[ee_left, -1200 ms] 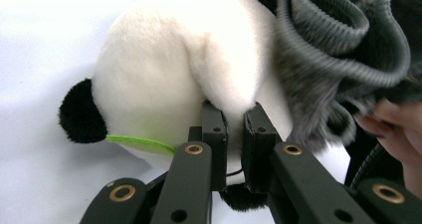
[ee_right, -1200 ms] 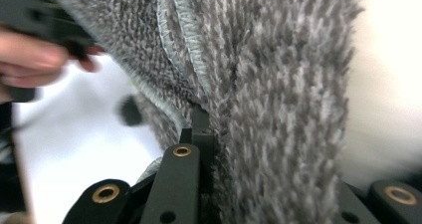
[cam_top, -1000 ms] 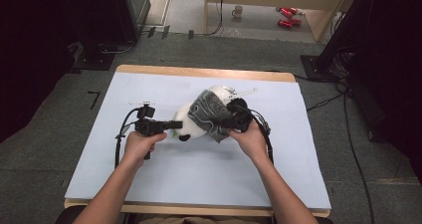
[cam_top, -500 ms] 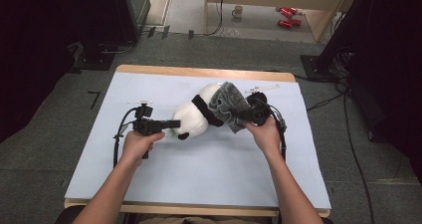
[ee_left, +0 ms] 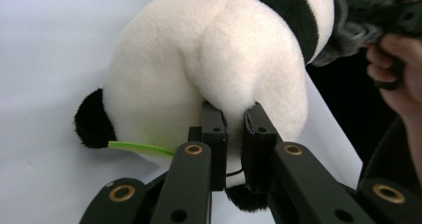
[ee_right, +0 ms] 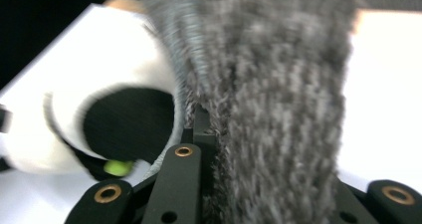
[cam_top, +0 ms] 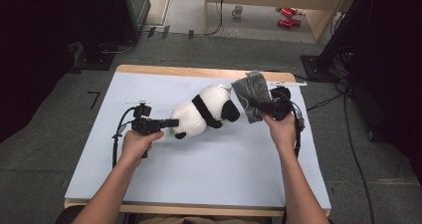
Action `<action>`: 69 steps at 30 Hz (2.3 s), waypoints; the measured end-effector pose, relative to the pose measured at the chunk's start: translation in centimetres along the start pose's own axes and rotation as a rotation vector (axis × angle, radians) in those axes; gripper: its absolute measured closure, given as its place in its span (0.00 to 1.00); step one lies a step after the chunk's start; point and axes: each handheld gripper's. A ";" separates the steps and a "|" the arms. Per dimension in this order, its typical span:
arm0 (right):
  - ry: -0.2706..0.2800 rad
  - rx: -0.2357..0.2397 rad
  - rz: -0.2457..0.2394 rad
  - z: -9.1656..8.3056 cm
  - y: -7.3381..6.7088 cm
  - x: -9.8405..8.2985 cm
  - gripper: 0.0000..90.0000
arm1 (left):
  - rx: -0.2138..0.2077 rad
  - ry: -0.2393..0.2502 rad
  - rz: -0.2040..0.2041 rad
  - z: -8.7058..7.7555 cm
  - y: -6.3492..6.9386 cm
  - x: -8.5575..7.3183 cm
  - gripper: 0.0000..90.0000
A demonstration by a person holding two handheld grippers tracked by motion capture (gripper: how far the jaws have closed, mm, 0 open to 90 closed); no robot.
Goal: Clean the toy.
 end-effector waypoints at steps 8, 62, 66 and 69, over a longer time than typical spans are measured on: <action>0.028 0.149 -0.077 -0.8 -4.9 1.2 0.87 | 0.009 0.011 0.009 0.0 0.0 0.4 0.92; -0.013 0.093 -0.006 1.1 -1.6 -0.5 0.87 | 0.011 -0.038 0.158 -0.2 1.2 0.9 0.94; 0.032 0.139 -0.020 -0.3 -2.7 0.3 0.87 | -0.036 -0.053 0.204 -0.3 2.5 1.0 0.94; 0.038 0.190 -0.057 -1.0 -4.3 0.9 0.87 | -0.060 -0.068 0.220 -0.3 3.1 0.9 0.95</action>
Point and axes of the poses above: each handheld gripper's, and its own axes: z roughly forward along the jaws, x roughly out of its top, y roughly to its right
